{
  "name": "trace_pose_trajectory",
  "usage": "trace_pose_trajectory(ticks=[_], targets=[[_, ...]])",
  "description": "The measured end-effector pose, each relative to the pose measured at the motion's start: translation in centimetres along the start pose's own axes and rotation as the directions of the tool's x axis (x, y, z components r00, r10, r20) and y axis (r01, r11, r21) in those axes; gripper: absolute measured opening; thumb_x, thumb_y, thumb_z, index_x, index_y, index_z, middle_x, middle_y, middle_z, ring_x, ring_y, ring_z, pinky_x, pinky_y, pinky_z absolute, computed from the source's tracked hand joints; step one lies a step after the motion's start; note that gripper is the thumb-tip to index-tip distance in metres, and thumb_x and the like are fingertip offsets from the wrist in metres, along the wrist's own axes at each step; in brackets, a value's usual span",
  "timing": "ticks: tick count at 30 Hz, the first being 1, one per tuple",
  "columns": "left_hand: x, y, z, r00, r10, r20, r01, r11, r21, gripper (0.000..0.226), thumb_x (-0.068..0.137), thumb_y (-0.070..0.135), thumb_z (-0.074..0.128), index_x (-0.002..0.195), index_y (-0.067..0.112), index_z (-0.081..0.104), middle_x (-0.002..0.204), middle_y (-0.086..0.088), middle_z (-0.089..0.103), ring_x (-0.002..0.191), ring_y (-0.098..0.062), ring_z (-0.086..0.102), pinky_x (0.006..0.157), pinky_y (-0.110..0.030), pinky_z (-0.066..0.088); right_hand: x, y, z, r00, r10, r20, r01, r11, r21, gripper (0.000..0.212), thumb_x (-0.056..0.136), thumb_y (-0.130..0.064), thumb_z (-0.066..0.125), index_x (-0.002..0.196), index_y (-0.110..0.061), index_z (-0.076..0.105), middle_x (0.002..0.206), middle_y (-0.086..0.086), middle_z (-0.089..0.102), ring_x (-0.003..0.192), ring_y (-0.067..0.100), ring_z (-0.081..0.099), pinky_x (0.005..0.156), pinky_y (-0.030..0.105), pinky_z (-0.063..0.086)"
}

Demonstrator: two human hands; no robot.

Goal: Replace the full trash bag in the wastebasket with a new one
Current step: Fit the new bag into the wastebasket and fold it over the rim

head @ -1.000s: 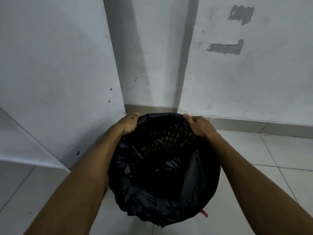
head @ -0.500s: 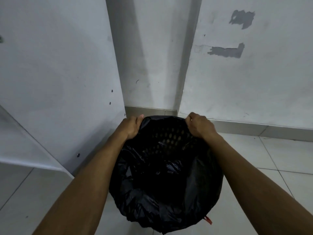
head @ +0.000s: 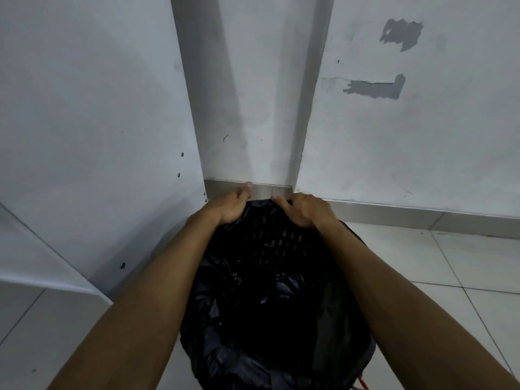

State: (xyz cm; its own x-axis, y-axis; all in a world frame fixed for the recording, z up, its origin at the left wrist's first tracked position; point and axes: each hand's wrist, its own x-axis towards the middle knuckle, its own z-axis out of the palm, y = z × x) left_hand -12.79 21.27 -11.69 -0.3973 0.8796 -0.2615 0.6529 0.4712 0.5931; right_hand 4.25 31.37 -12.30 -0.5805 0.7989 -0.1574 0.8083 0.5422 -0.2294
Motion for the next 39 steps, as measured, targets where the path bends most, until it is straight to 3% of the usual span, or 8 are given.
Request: trace_pose_trajectory(ticks=[5, 10, 15, 19, 24, 27, 34, 39], targets=[[0.2, 0.9, 1.1, 0.999, 0.019, 0.049, -0.023, 0.996, 0.085, 0.071, 0.101, 0.058, 0.01, 0.149, 0.013, 0.038, 0.156, -0.016, 0.034, 0.143, -0.031, 0.034, 0.114, -0.039, 0.024, 0.3, 0.3, 0.1, 1.0, 0.011, -0.003, -0.011, 0.999, 0.036, 0.078, 0.093, -0.076, 0.019, 0.123, -0.017, 0.061, 0.128, 0.012, 0.064, 0.116, 0.032, 0.06, 0.088, 0.042, 0.042], [0.3, 0.9, 1.1, 0.997, 0.055, 0.044, -0.06, 0.993, 0.105, 0.067, 0.103, 0.052, 0.02, 0.137, 0.006, 0.054, 0.144, -0.021, 0.049, 0.13, -0.034, 0.048, 0.101, -0.033, 0.035, 0.4, 0.3, -0.1, 1.0, 0.02, 0.016, -0.022, 0.993, 0.119, 0.069, 0.093, -0.076, 0.025, 0.12, -0.023, 0.06, 0.127, 0.008, 0.065, 0.116, 0.029, 0.06, 0.087, 0.041, 0.039], [0.6, 0.2, 1.4, 0.986, 0.164, -0.001, -0.163, 0.98, 0.117, 0.057, 0.104, 0.05, 0.025, 0.124, 0.013, 0.063, 0.129, -0.015, 0.061, 0.117, -0.03, 0.056, 0.084, -0.027, 0.036, 0.4, 0.3, -0.2, 0.999, 0.025, 0.045, -0.031, 0.992, 0.122, 0.073, 0.091, -0.079, 0.023, 0.112, -0.024, 0.066, 0.121, 0.007, 0.068, 0.111, 0.029, 0.062, 0.084, 0.04, 0.04], [0.7, 0.0, 1.4, 0.982, 0.188, 0.015, -0.188, 0.974, 0.126, 0.058, 0.104, 0.05, 0.022, 0.125, 0.012, 0.062, 0.132, -0.016, 0.06, 0.119, -0.03, 0.056, 0.095, -0.033, 0.041, 0.5, 0.0, -0.6, 0.994, 0.028, 0.109, -0.041, 0.991, 0.127, 0.076, 0.092, -0.077, 0.023, 0.114, -0.019, 0.067, 0.125, 0.01, 0.067, 0.113, 0.029, 0.062, 0.094, 0.041, 0.045], [0.9, 0.0, 1.2, 0.973, 0.197, 0.118, -0.206, 0.976, 0.074, 0.058, 0.105, 0.047, 0.021, 0.13, 0.011, 0.059, 0.136, -0.017, 0.057, 0.123, -0.028, 0.054, 0.095, -0.027, 0.037, 1.0, -0.5, -1.6, 0.963, 0.059, 0.262, -0.146, 0.934, 0.325, 0.073, 0.093, -0.065, 0.04, 0.131, -0.007, 0.063, 0.138, 0.017, 0.059, 0.118, 0.031, 0.06, 0.103, 0.041, 0.044], [1.0, 0.1, 1.2, 0.973, 0.181, 0.144, -0.192, 0.979, 0.065, 0.06, 0.105, 0.047, 0.021, 0.131, 0.007, 0.059, 0.135, -0.018, 0.058, 0.122, -0.029, 0.055, 0.09, -0.024, 0.037, 1.0, -0.9, -1.4, 0.967, 0.069, 0.244, -0.14, 0.948, 0.286, 0.08, 0.091, -0.073, 0.037, 0.127, -0.006, 0.064, 0.134, 0.018, 0.061, 0.115, 0.032, 0.061, 0.103, 0.042, 0.045], [1.1, -0.1, 1.2, 0.981, 0.131, 0.145, -0.141, 0.988, 0.061, 0.065, 0.104, 0.051, 0.017, 0.142, 0.01, 0.049, 0.146, -0.018, 0.048, 0.133, -0.03, 0.047, 0.11, -0.035, 0.036, 0.2, -0.9, -1.2, 0.988, -0.039, 0.146, 0.015, 0.987, 0.163, 0.074, 0.099, -0.068, 0.024, 0.108, -0.011, 0.07, 0.124, 0.02, 0.066, 0.111, 0.032, 0.062, 0.093, 0.039, 0.044], [0.7, 0.4, 1.3, 0.987, 0.115, 0.111, -0.123, 0.99, 0.074, 0.06, 0.106, 0.043, 0.017, 0.138, 0.008, 0.052, 0.145, -0.021, 0.048, 0.131, -0.031, 0.048, 0.106, -0.034, 0.036, -0.3, -0.9, -1.2, 0.992, -0.062, 0.11, 0.053, 0.995, 0.084, 0.075, 0.101, -0.064, 0.019, 0.123, -0.01, 0.066, 0.131, 0.019, 0.063, 0.119, 0.034, 0.059, 0.097, 0.041, 0.043]])
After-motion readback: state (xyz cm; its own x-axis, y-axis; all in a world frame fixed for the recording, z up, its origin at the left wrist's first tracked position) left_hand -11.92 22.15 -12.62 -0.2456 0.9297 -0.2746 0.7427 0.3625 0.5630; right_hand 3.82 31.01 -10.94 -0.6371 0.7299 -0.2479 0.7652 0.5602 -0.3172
